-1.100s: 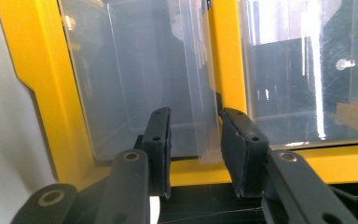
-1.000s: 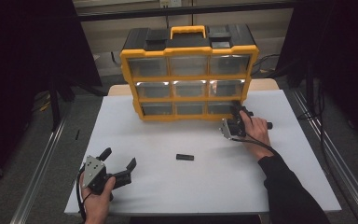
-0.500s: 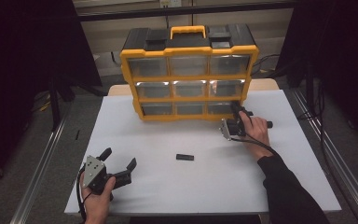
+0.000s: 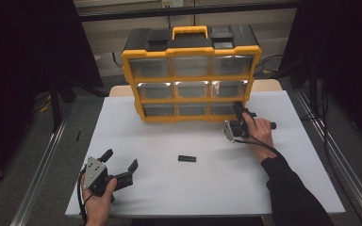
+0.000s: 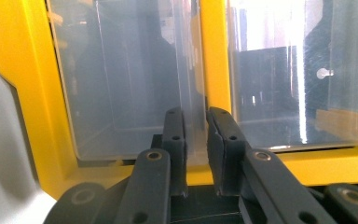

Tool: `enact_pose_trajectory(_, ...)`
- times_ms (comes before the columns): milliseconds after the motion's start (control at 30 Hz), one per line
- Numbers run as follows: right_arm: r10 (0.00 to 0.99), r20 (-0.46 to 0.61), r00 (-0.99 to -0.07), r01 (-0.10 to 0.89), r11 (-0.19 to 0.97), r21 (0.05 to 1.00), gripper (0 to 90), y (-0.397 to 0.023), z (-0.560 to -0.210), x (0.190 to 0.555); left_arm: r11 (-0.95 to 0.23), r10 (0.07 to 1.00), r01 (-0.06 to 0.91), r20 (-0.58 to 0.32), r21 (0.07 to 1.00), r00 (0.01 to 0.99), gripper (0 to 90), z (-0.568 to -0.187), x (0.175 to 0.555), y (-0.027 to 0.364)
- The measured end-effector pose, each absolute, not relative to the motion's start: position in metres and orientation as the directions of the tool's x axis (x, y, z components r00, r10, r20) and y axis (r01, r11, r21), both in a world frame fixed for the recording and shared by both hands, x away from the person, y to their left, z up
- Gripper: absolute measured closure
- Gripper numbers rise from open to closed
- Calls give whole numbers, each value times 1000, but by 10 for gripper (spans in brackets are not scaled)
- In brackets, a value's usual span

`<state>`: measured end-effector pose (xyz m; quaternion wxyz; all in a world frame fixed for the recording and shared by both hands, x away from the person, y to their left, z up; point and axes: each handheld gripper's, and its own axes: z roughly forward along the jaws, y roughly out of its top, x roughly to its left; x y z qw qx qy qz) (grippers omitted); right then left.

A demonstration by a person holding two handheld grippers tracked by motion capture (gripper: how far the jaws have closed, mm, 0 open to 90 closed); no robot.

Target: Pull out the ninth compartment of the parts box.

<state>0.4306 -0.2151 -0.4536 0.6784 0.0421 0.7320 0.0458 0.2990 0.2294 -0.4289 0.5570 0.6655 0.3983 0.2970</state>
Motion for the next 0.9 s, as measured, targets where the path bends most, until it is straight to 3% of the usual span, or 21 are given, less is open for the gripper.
enact_pose_trajectory(900,128,-988,-84,-21,991,130,789,-215,-451,421,-57,860,196,-52,979,508,24,-428,298,230)
